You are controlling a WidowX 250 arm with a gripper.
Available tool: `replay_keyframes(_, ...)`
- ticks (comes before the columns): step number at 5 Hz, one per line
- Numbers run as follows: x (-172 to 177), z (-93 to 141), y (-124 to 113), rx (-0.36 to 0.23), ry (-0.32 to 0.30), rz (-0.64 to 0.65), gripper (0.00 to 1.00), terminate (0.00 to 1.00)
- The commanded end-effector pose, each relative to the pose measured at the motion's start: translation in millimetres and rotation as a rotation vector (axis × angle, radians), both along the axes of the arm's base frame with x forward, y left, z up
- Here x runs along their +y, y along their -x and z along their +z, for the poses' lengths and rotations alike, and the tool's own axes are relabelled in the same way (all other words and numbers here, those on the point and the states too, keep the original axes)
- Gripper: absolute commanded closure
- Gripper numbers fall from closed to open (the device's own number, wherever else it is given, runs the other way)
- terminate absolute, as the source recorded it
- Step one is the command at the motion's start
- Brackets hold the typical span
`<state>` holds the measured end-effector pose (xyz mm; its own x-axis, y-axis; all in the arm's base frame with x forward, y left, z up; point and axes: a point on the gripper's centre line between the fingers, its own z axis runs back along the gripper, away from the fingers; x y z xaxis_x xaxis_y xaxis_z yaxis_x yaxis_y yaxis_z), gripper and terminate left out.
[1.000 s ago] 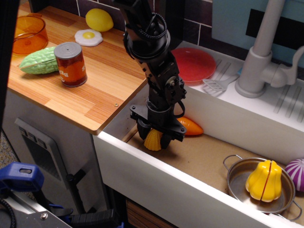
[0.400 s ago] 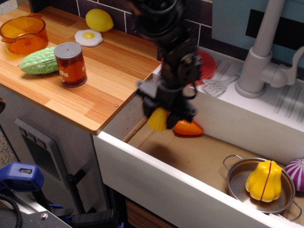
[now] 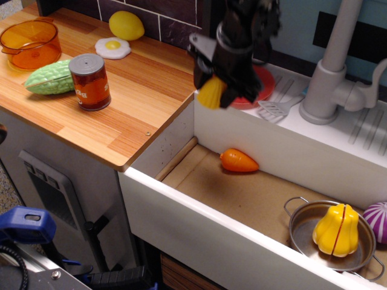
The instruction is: Put corn on plate
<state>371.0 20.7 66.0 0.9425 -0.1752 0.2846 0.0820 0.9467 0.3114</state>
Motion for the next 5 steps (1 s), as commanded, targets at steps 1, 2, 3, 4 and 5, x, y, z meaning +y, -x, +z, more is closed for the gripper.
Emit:
replay_keyframes(1, 3.4, 23.1, -46.0, -0.090, 0.036, -0.097, 1.00, 0.00)
replay_keyframes(2, 7.7, 15.7, -51.9, -0.113, 0.064, -0.128, 1.00, 0.00)
replay_keyframes(3, 9.9, 13.0, -56.3, -0.141, 0.101, -0.188, 0.00, 0.00)
replay_keyframes(4, 9.9, 13.0, -56.3, -0.141, 0.101, -0.188, 0.00, 0.00)
replay_keyframes(5, 9.9, 13.0, -56.3, -0.141, 0.101, -0.188, 0.00, 1.00)
